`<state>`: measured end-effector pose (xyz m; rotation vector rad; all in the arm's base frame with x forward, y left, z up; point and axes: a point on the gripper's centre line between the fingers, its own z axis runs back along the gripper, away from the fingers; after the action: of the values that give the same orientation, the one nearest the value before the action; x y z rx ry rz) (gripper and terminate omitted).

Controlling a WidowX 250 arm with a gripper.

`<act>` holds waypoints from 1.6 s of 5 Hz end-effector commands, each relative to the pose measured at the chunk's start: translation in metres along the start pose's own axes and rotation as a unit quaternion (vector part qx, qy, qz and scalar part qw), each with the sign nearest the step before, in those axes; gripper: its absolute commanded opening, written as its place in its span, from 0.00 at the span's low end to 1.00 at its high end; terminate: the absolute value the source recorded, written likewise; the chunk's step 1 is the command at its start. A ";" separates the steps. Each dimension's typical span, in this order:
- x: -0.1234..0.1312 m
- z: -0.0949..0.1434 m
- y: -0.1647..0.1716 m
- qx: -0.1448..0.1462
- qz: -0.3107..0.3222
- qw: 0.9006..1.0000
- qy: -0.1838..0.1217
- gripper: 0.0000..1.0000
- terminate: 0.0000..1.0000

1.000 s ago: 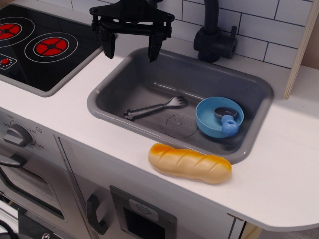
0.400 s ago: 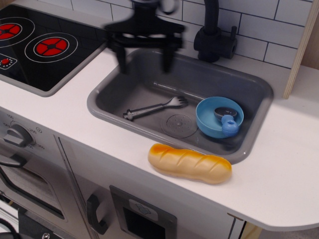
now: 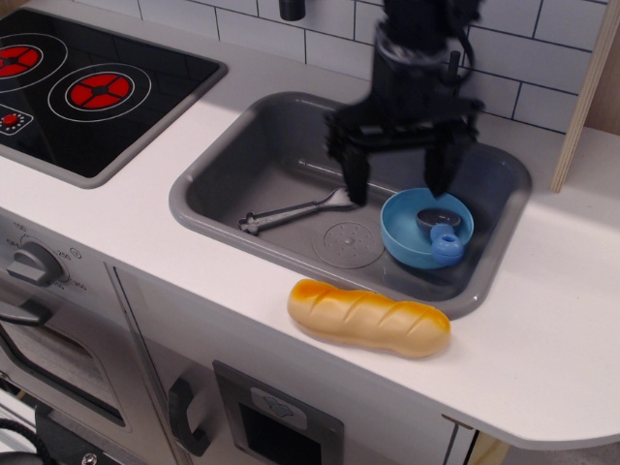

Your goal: Take spoon out of bowl sink

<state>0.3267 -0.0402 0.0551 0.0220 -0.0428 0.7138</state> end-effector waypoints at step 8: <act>-0.010 -0.018 -0.055 -0.042 0.027 0.999 -0.015 0.00 0.00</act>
<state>0.3421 -0.0850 0.0074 -0.0011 -0.0325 0.7666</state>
